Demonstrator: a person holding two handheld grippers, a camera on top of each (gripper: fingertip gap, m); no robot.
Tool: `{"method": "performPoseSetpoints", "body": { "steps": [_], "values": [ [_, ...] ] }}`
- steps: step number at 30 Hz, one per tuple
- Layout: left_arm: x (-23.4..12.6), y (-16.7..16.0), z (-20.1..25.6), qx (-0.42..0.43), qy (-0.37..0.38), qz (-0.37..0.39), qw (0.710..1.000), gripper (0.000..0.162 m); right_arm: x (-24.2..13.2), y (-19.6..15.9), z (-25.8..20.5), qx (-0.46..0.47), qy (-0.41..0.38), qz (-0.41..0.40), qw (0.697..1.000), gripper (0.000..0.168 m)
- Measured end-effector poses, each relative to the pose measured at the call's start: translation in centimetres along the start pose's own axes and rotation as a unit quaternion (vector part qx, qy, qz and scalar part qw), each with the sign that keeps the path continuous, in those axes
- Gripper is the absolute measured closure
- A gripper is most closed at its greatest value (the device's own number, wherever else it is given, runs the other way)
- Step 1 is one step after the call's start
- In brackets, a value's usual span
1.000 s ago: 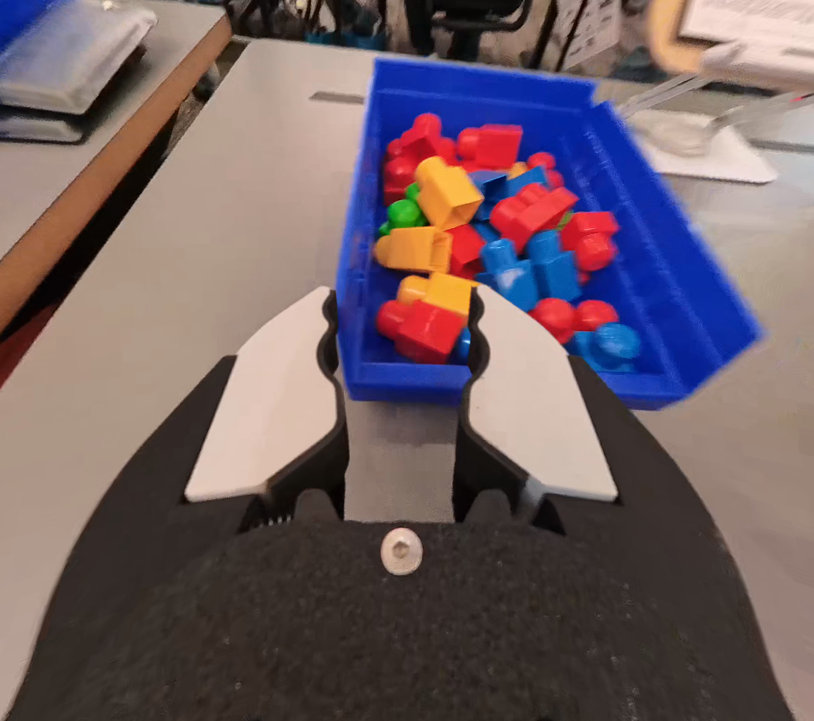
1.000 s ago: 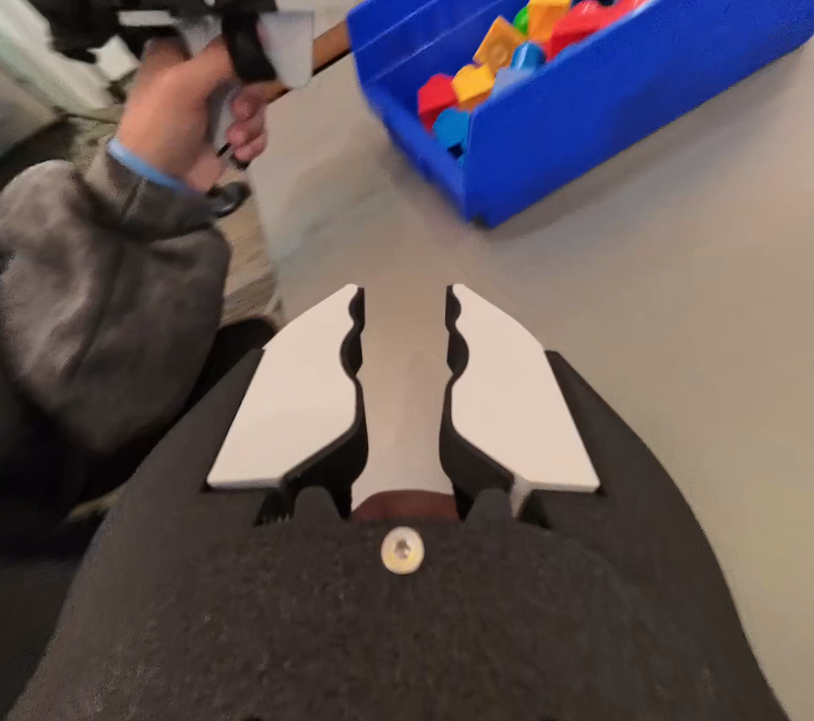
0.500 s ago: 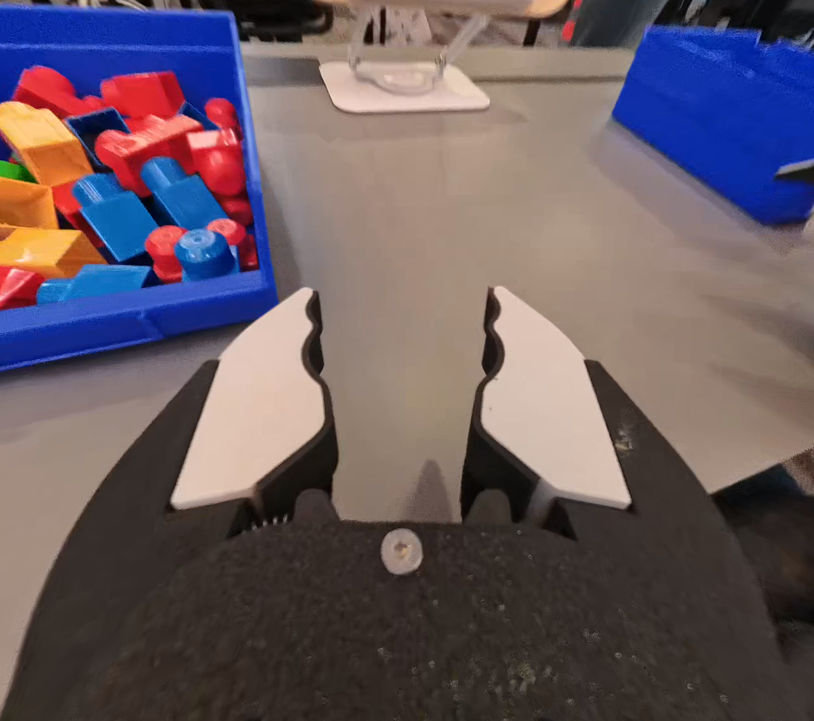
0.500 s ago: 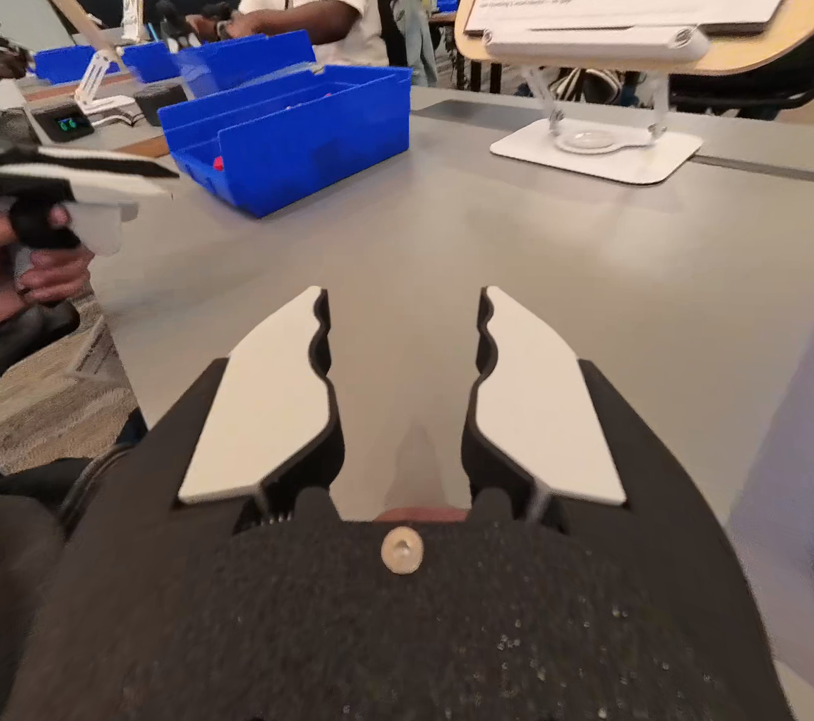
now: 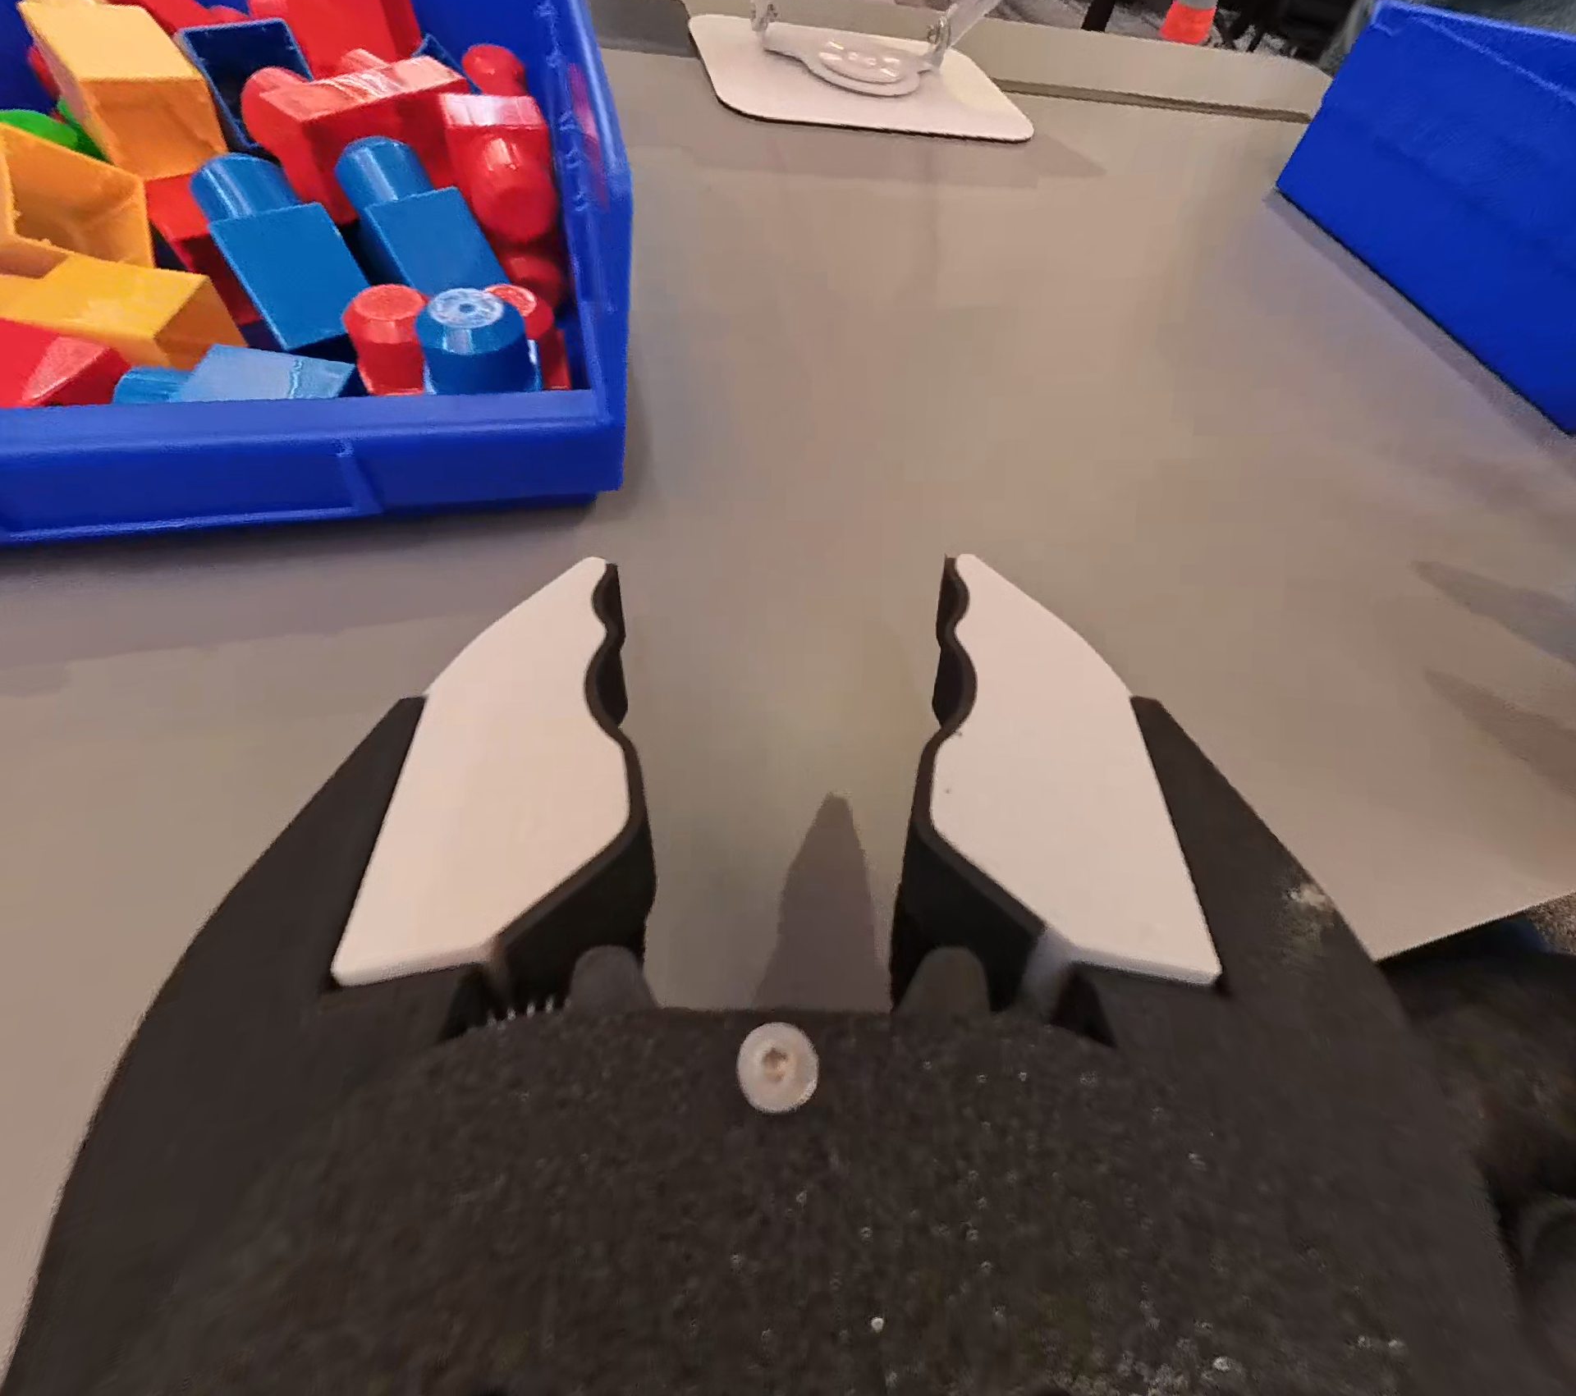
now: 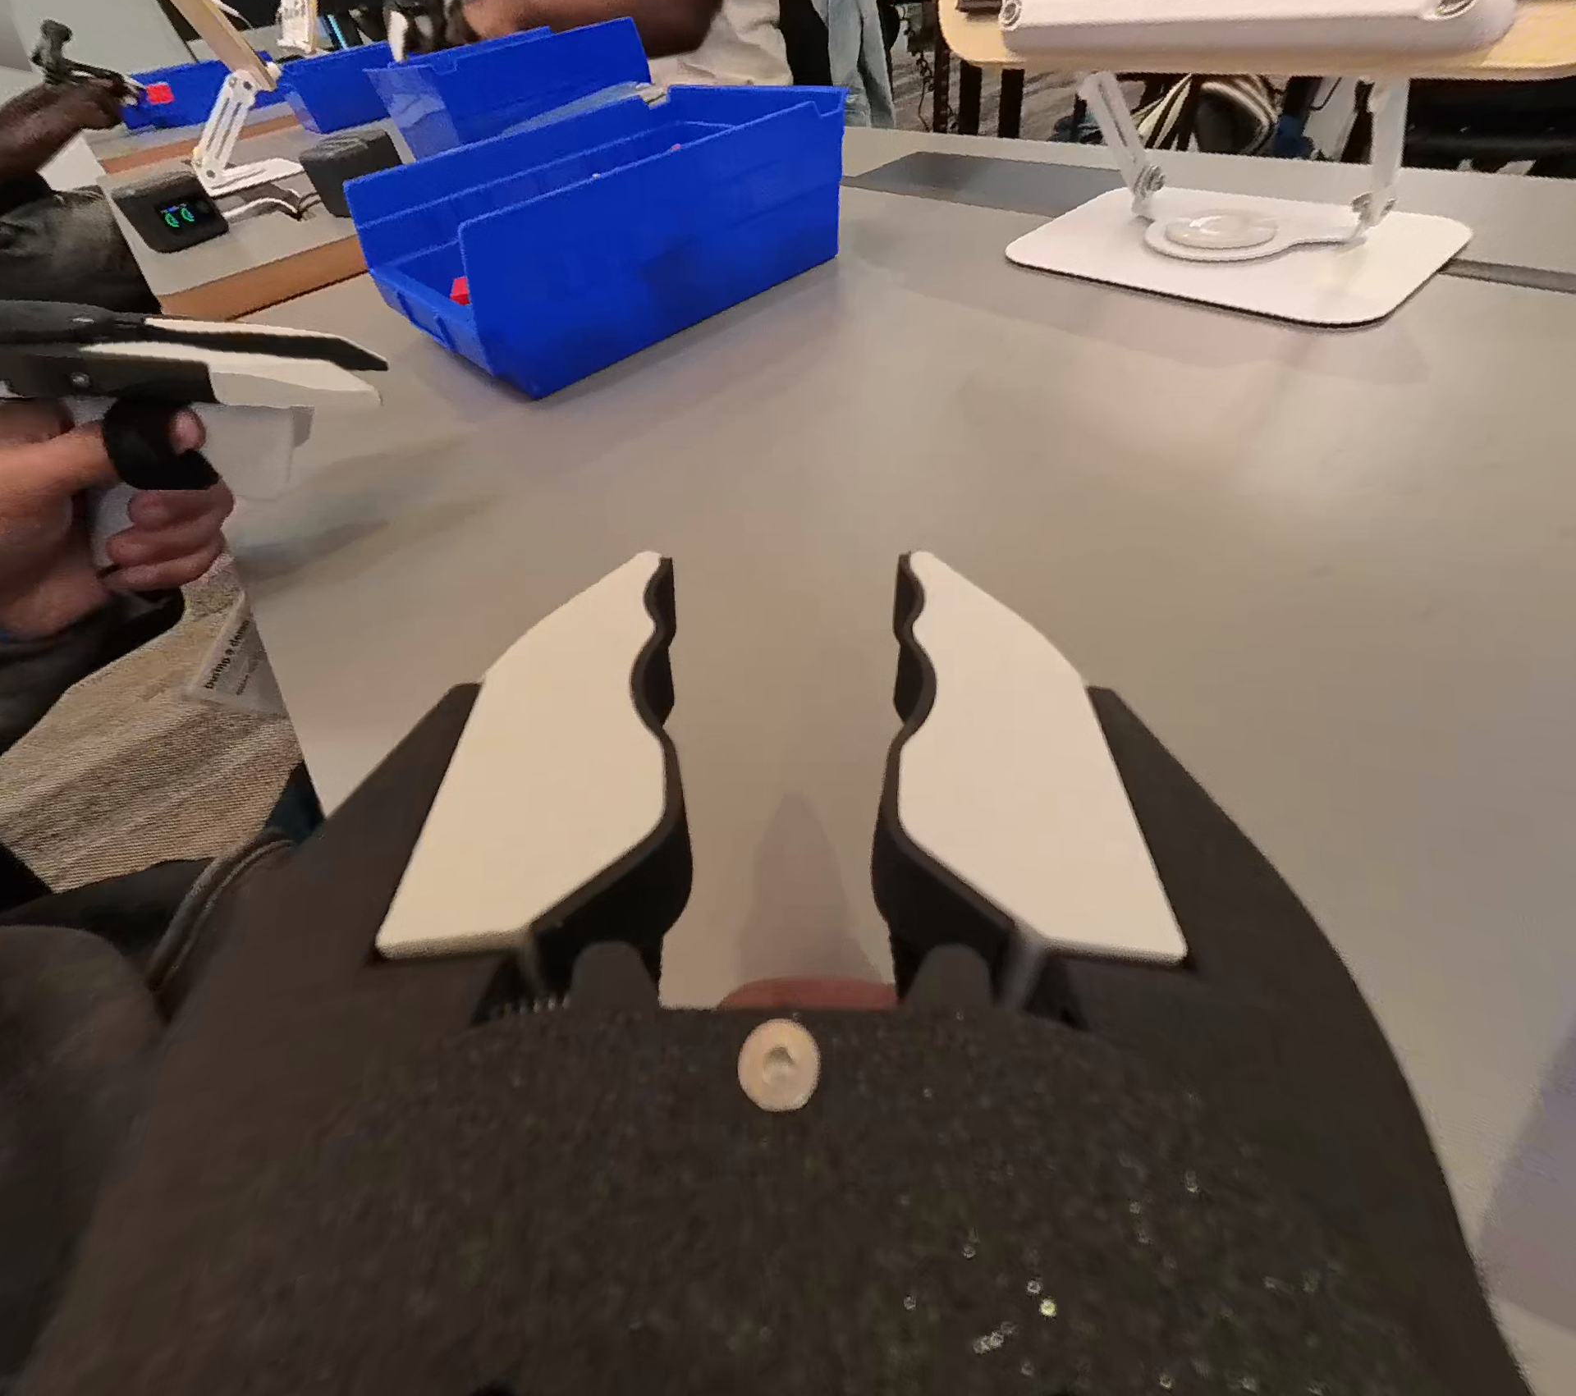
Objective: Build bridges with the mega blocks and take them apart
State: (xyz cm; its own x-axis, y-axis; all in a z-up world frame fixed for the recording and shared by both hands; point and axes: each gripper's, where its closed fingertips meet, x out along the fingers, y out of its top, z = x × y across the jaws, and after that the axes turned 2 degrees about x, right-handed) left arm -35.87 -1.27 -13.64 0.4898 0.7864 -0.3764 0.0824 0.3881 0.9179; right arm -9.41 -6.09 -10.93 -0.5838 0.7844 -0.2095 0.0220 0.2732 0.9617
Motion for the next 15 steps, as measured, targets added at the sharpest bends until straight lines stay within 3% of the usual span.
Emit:
{"method": "performPoseSetpoints", "body": {
  "steps": [6,11,15],
  "values": [
    [0.0,0.9,-1.7,-0.020,0.024,-0.004,0.999,0.095,0.0,-0.5,-0.2,0.013,0.006,-0.008,1.000,0.124],
    [0.4,5.1,-8.3,-0.027,0.118,-0.043,0.992,0.099,-0.2,-0.4,-0.2,0.046,0.023,-0.006,0.999,0.126],
    [2.9,7.2,-12.2,-0.055,0.143,-0.101,0.983,0.103,-0.3,-0.1,0.0,0.070,0.038,0.001,0.997,0.126]
  ]
}}
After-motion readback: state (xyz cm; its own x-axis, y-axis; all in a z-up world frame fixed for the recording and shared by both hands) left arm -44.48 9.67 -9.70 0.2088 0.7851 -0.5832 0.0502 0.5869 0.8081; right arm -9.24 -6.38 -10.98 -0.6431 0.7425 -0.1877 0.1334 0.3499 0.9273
